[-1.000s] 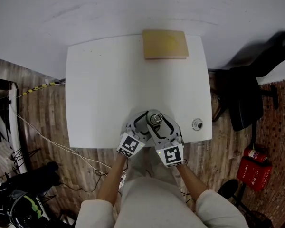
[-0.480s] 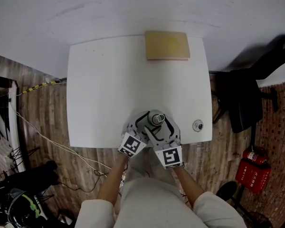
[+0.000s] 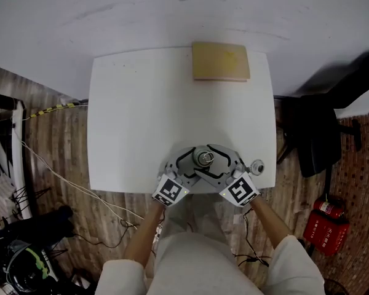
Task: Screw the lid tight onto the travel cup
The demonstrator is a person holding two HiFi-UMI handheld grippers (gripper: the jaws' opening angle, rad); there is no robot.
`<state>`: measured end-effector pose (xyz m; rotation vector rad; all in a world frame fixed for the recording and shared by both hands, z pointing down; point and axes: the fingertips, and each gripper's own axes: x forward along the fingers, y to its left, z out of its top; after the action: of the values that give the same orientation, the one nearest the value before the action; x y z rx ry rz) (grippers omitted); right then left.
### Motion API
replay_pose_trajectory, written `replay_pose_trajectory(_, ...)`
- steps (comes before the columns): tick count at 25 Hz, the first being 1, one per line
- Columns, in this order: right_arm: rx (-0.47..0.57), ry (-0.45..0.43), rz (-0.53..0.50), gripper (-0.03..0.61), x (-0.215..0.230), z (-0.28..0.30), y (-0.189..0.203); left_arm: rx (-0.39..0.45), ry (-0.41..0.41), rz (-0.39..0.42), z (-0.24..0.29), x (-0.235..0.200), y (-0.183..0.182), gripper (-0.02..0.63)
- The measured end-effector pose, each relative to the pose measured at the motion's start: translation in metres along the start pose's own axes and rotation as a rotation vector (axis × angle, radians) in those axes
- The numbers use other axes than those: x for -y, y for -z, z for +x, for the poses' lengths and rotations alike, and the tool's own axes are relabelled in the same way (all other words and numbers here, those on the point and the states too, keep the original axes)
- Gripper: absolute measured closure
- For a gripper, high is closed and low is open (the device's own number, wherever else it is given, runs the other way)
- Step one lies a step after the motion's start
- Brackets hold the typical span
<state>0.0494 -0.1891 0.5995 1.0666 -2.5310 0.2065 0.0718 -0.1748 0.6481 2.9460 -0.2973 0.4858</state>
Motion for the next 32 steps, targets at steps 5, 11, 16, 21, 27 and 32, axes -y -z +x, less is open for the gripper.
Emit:
replay_pose_trajectory(5, -0.019, -0.155, -0.069, 0.276, -0.001, 0.007, -0.003, -0.004, 0.007, 0.011, 0.001, 0.001, 0.001, 0.288)
replay_pose_trajectory(11, -0.004, -0.253, -0.077, 0.321, -0.01, 0.016, -0.005, -0.015, 0.018, 0.028, 0.0, -0.001, 0.0, 0.29)
replay_pose_trajectory(16, 0.044, -0.194, -0.045, 0.324, -0.007, 0.017, -0.007, -0.008, 0.012, 0.027, -0.001, -0.002, 0.001, 0.29)
replay_pose_trajectory(21, 0.061, 0.014, 0.018, 0.325, 0.002, 0.018, -0.005, -0.008, 0.005, 0.026, 0.0, -0.002, 0.002, 0.29)
replay_pose_trajectory(27, 0.071, 0.29, 0.098, 0.325, 0.014, 0.016, -0.005, 0.001, -0.015, 0.026, 0.001, -0.002, 0.001, 0.29)
replay_pose_trajectory(32, 0.079, 0.479, 0.158, 0.325, 0.021, 0.011, -0.006, 0.006, -0.03, 0.022, 0.0, -0.001, 0.001, 0.29)
